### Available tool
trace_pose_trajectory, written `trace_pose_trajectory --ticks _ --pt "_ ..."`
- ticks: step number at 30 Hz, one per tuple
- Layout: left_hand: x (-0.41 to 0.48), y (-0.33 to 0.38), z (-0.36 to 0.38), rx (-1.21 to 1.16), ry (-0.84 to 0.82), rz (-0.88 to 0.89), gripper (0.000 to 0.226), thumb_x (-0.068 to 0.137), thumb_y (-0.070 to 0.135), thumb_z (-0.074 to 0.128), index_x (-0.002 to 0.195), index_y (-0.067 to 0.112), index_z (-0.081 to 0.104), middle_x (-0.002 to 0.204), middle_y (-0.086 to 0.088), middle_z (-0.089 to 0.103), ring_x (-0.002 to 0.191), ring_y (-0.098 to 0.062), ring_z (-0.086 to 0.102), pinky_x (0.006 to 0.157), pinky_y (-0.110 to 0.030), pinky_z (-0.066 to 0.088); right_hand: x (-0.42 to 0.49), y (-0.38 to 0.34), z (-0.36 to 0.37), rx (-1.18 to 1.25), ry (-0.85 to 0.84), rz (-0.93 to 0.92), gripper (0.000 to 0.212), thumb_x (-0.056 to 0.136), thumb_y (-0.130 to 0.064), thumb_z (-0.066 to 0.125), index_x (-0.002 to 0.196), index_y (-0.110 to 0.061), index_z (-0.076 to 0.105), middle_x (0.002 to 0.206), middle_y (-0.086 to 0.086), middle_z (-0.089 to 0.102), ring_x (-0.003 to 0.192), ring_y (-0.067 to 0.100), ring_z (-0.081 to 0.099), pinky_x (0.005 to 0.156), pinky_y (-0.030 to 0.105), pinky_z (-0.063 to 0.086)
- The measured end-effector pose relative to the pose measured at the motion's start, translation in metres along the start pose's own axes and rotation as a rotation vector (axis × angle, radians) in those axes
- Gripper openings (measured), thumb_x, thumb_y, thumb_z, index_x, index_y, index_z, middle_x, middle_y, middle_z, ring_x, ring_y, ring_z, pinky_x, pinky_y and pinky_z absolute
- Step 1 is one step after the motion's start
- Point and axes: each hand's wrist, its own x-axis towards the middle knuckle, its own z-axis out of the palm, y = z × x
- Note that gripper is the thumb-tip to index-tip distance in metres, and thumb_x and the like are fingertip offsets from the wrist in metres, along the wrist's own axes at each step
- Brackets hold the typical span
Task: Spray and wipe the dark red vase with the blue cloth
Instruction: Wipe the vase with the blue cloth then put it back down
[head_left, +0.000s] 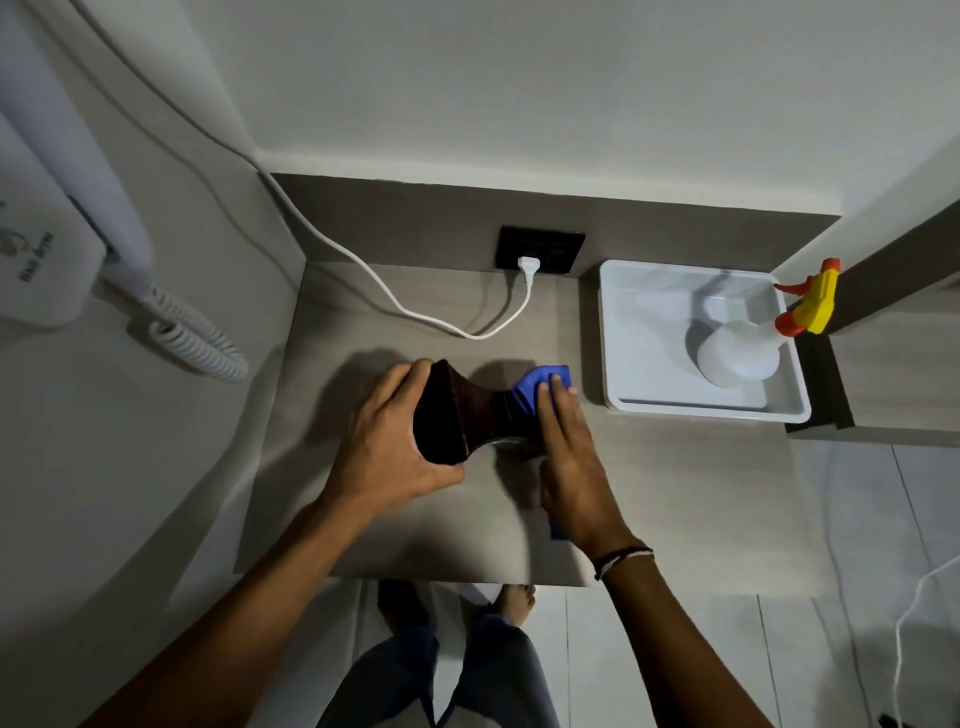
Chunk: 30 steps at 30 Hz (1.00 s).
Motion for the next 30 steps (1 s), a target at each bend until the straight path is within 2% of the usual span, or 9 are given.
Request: trace_pose_trajectory --ticks 5,8,13,16,19,22,24,28,30 --pt "0.008 -0.002 0.003 0.007 -0.004 0.026 0.104 0.048 0.042 0.083 0.142 0.007 0.056 0.137 -0.013 0.061 0.120 -0.038 0.066 0.103 -0.042 0.053 -0.013 -0.048 0.027 0.175 0.009 -0.254 0.106 0.085 0.012 0.050 0.174 -0.018 0.000 0.183 0.004 -0.011 0.171 0.029 0.001 0.135 0.047 0.025" --pt "0.004 -0.010 0.001 0.005 -0.007 0.004 0.107 0.048 0.052 0.078 0.142 0.006 0.056 0.136 -0.011 0.061 0.119 -0.036 0.065 0.103 -0.038 0.053 -0.011 -0.027 0.022 0.035 0.012 -0.285 0.108 0.079 0.015 0.052 0.173 -0.011 0.004 0.183 0.008 -0.011 0.171 0.032 -0.002 0.135 0.049 0.025" --pt "-0.002 -0.008 0.003 -0.064 -0.006 -0.057 0.110 0.050 0.055 0.081 0.149 0.023 0.047 0.137 0.004 0.056 0.121 -0.025 0.061 0.100 -0.039 0.055 0.005 0.023 -0.006 -0.040 0.054 -0.001 0.099 0.085 0.029 0.049 0.171 -0.004 0.012 0.182 0.015 0.001 0.170 0.036 0.003 0.136 0.050 0.025" --pt "0.001 -0.010 0.002 -0.222 0.056 -0.157 0.086 0.052 0.052 0.089 0.132 0.041 0.061 0.123 0.013 0.066 0.112 -0.018 0.069 0.095 -0.040 0.060 0.007 0.022 -0.011 0.320 0.194 0.165 0.089 0.090 0.027 0.045 0.170 -0.002 0.018 0.179 0.015 0.021 0.167 0.030 0.023 0.137 0.032 0.022" --pt "0.006 -0.018 -0.006 -0.465 0.067 -0.393 0.072 0.053 0.058 0.092 0.120 0.055 0.067 0.112 0.012 0.080 0.107 -0.016 0.077 0.094 -0.044 0.063 0.009 0.015 -0.012 0.709 0.306 0.403 0.082 0.095 0.024 0.040 0.169 -0.009 0.030 0.170 0.012 0.043 0.157 0.031 0.044 0.132 0.047 0.036" --pt "0.007 -0.028 -0.010 -0.519 -0.001 -0.526 0.096 0.056 0.078 0.089 0.143 0.065 0.052 0.144 0.006 0.066 0.130 -0.020 0.066 0.110 -0.050 0.055 0.012 0.005 -0.005 0.919 0.240 0.484 0.078 0.095 0.024 0.036 0.165 -0.011 0.041 0.157 0.016 0.060 0.142 0.038 0.061 0.122 0.059 0.047" --pt "0.004 -0.032 -0.014 -0.521 -0.109 -0.519 0.091 0.056 0.090 0.083 0.137 0.081 0.042 0.152 0.010 0.055 0.139 -0.018 0.058 0.115 -0.048 0.051 0.013 -0.001 0.000 0.937 0.240 0.489 0.077 0.095 0.024 0.037 0.163 -0.010 0.044 0.154 0.014 0.063 0.140 0.034 0.064 0.123 0.057 0.047" --pt "-0.005 -0.041 -0.022 -0.400 -0.327 -0.381 0.126 0.043 0.077 0.098 0.145 0.083 0.024 0.162 0.016 0.037 0.143 -0.011 0.044 0.113 -0.042 0.045 0.023 -0.002 0.000 0.925 0.303 0.482 0.078 0.095 0.023 0.037 0.166 -0.010 0.039 0.158 0.008 0.059 0.142 0.025 0.061 0.125 0.053 0.046" --pt "-0.005 -0.040 -0.020 -0.321 -0.301 -0.272 0.135 0.043 0.061 0.105 0.151 0.073 0.024 0.165 0.014 0.036 0.146 -0.012 0.044 0.118 -0.042 0.044 0.027 -0.004 -0.001 0.862 0.339 0.436 0.077 0.096 0.023 0.038 0.167 -0.007 0.035 0.166 0.006 0.048 0.152 0.022 0.051 0.130 0.051 0.039"
